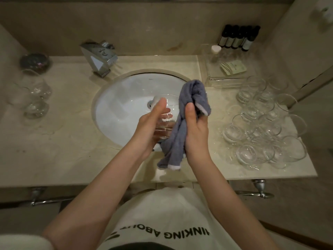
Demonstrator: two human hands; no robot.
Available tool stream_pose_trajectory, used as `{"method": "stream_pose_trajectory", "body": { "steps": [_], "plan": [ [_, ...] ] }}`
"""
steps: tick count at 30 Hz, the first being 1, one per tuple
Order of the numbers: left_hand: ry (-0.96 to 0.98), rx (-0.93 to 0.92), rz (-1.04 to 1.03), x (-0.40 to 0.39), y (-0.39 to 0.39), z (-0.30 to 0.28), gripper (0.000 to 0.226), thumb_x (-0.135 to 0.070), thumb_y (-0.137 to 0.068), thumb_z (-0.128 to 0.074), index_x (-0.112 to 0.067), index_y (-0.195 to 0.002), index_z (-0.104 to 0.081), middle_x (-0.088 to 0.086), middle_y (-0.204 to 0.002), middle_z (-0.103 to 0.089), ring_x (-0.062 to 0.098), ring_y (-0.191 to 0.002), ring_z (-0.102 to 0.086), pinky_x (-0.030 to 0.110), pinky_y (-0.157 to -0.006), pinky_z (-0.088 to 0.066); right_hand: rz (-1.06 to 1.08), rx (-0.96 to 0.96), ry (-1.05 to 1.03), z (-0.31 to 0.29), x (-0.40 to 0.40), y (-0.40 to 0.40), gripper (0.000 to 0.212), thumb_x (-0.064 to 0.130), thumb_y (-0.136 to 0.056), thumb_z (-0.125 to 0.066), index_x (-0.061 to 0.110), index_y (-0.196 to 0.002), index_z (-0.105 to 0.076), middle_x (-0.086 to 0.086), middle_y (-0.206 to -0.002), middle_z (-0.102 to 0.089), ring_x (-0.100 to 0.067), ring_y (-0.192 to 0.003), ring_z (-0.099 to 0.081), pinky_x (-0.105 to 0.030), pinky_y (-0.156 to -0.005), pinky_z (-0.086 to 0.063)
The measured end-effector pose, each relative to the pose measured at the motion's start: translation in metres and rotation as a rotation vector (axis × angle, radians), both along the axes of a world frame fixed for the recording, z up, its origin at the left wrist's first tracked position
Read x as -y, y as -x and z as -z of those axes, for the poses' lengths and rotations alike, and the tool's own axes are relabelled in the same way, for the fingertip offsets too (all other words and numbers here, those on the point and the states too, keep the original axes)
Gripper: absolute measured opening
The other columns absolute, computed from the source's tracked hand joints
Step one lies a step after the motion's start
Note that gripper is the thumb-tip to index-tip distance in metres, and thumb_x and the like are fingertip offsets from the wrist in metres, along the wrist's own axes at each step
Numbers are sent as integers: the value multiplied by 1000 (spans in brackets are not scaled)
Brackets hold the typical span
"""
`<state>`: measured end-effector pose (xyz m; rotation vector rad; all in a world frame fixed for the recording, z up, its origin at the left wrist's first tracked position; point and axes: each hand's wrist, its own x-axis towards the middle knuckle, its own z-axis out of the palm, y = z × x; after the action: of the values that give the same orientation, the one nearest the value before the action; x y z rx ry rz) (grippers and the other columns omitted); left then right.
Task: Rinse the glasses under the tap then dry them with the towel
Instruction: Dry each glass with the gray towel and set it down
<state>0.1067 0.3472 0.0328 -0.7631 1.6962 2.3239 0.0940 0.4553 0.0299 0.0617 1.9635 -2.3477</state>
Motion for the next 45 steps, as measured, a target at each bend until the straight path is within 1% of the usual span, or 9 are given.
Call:
{"method": "stream_pose_trajectory", "body": {
  "steps": [3,8,13,19,23,28,33,39,45],
  "plan": [
    [-142,-27,-9,1,-4,-4,78,-70,-67,-50,-11,-116,-64,8,-93,-73,21,-82,-69,37,-82,-54,-43,176,125,2,0,0,23,39,-99,-40,31,-121,-44,13,-110,-59,3,-95,-60,-19,-87,-50],
    [97,-8,-79,5,-7,0,71,-79,-77,-45,-20,-114,-57,3,-103,-73,22,-92,-70,38,-82,-54,-8,174,80,4,8,-7,19,50,-91,-47,42,-109,-49,6,-121,-61,-14,-114,-60,-43,-105,-45],
    [258,-31,-104,15,-11,-1,43,-70,-92,-37,-34,-99,-60,3,-108,-65,23,-101,-66,45,-90,-54,4,89,28,3,18,-11,18,37,-98,-47,39,-115,-45,18,-111,-60,1,-106,-60,-27,-97,-47],
    [121,-50,-149,19,-15,-6,44,-64,-92,-41,-25,-101,-60,6,-102,-64,22,-92,-67,37,-79,-53,-5,93,98,1,28,-16,7,37,-97,-46,42,-101,-48,21,-105,-60,1,-103,-60,-30,-101,-46],
    [-98,10,-81,24,-17,-7,52,-61,-94,-41,-16,-108,-62,1,-82,-70,14,-67,-66,30,-69,-53,1,67,81,0,26,-15,26,37,-94,-50,32,-119,-48,12,-116,-61,-6,-112,-60,-35,-103,-47],
    [-309,33,-89,40,-15,-7,54,-60,-73,-59,-17,-106,-64,5,-90,-73,21,-74,-71,36,-71,-57,9,-170,-17,-5,10,-12,38,15,-89,-68,35,-114,-47,21,-102,-65,3,-99,-62,-19,-84,-49],
    [-227,21,-89,57,-14,-6,49,-51,-61,-68,-19,-97,-64,5,-91,-63,20,-73,-67,33,-65,-53,-70,-333,-235,-9,2,-7,26,27,-80,-74,22,-105,-65,-6,-114,-62,-10,-108,-59,-22,-95,-44],
    [-26,-72,39,84,-9,1,97,-57,-19,-95,-21,-103,-64,-1,-88,-69,19,-75,-66,32,-67,-53,-261,-320,-267,-9,0,-10,24,23,-80,-71,17,-103,-72,2,-108,-69,-7,-105,-63,-24,-94,-47],
    [-219,-154,-62,83,-6,4,87,-48,-19,-99,-20,-94,-63,3,-89,-65,19,-78,-63,29,-77,-52,-208,-289,-222,-9,13,-11,29,32,-83,-66,12,-104,-72,-1,-107,-71,-12,-105,-65,-28,-94,-49]
  ]
}}
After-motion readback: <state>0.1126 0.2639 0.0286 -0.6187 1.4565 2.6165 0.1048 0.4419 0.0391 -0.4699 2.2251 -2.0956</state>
